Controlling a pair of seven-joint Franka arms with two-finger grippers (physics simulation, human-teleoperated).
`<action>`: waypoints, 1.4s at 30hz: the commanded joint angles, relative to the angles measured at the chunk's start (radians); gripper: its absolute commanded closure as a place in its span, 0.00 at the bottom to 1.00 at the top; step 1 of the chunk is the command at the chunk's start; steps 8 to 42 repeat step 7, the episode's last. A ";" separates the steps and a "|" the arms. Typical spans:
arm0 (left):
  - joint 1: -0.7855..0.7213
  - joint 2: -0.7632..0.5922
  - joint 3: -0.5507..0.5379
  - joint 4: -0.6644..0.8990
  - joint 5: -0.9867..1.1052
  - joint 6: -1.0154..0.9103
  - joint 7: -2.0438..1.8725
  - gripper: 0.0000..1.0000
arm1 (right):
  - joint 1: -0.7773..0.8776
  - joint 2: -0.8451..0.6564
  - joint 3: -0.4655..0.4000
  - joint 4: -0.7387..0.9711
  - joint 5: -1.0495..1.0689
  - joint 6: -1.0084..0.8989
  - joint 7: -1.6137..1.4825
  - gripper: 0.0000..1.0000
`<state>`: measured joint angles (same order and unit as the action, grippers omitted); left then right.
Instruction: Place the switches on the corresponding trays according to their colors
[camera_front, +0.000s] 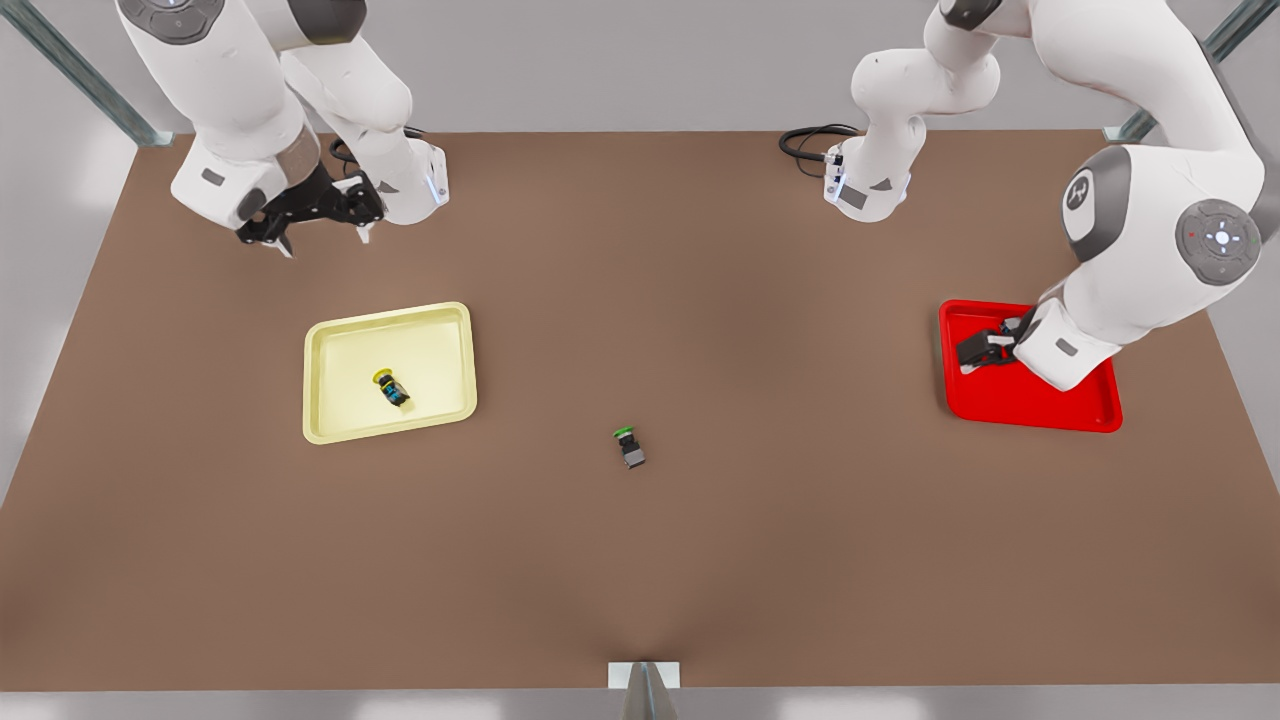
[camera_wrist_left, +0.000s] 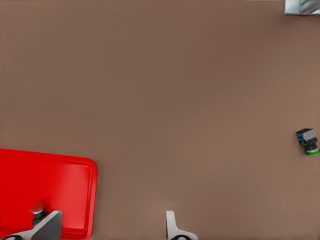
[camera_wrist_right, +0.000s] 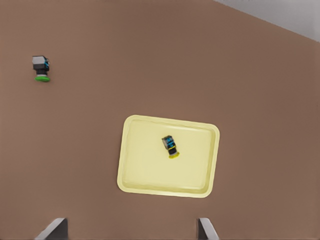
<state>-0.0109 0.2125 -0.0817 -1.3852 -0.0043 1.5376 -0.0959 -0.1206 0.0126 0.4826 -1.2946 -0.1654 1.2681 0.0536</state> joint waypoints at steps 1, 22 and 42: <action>0.000 0.001 0.003 -0.002 0.000 0.001 0.001 0.00 | 0.144 -0.045 -0.233 -0.020 0.032 0.028 -0.015 0.00; 0.000 0.001 0.003 -0.006 0.000 0.006 0.002 0.00 | 0.292 -0.330 -0.404 -0.400 0.132 0.183 0.063 0.00; 0.000 0.001 0.003 -0.006 0.000 0.006 0.002 0.00 | 0.292 -0.330 -0.404 -0.400 0.132 0.183 0.063 0.00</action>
